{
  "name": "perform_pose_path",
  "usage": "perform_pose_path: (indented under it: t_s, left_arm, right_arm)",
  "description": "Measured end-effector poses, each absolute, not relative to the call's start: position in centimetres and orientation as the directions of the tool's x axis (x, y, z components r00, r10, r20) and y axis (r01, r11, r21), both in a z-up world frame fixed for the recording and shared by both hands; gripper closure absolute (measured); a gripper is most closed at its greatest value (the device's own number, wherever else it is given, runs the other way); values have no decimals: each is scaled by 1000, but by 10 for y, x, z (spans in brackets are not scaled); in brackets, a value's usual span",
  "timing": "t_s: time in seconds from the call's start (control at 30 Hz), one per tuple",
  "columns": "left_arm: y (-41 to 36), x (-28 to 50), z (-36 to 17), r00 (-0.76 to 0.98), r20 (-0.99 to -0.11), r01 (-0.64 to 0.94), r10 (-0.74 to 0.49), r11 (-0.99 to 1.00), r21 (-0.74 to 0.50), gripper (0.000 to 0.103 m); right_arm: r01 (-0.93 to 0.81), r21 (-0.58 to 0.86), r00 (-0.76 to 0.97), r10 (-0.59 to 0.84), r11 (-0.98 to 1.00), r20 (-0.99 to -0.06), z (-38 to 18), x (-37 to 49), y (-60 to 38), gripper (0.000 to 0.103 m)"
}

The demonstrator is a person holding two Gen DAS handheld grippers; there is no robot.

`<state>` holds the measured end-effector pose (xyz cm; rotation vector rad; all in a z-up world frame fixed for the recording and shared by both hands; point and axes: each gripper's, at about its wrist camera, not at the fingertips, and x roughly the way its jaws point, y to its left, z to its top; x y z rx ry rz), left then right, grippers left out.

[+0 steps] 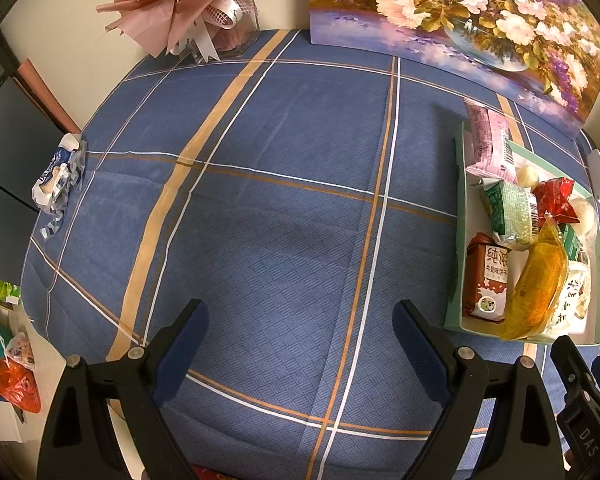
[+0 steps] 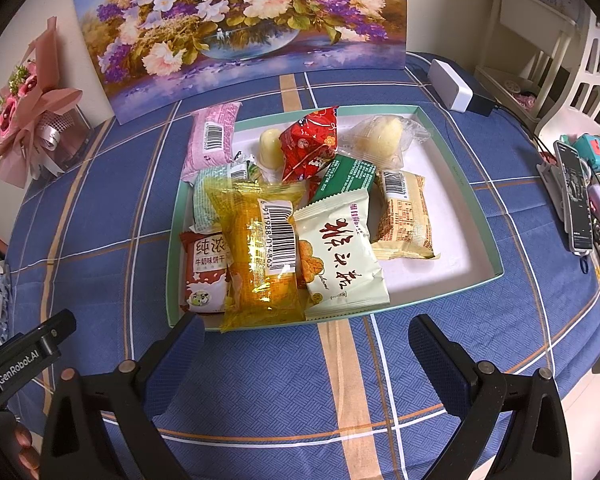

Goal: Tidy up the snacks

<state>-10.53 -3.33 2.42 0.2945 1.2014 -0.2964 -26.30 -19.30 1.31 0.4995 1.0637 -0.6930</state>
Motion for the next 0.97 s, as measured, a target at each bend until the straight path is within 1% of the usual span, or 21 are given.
perform_pose_path:
  t_s: [0.73,0.97]
  left_arm:
    - [-32,-104,25,330,-941,380,-69,923,65,10]
    - [-30,-109,31,365,-928,377,-80,924,68,10]
  right_arm:
    - [724,44,312,-270,689,-911,13,-263,-193,0]
    - [724,44,312,-270,689,-911,13,-263,-193,0]
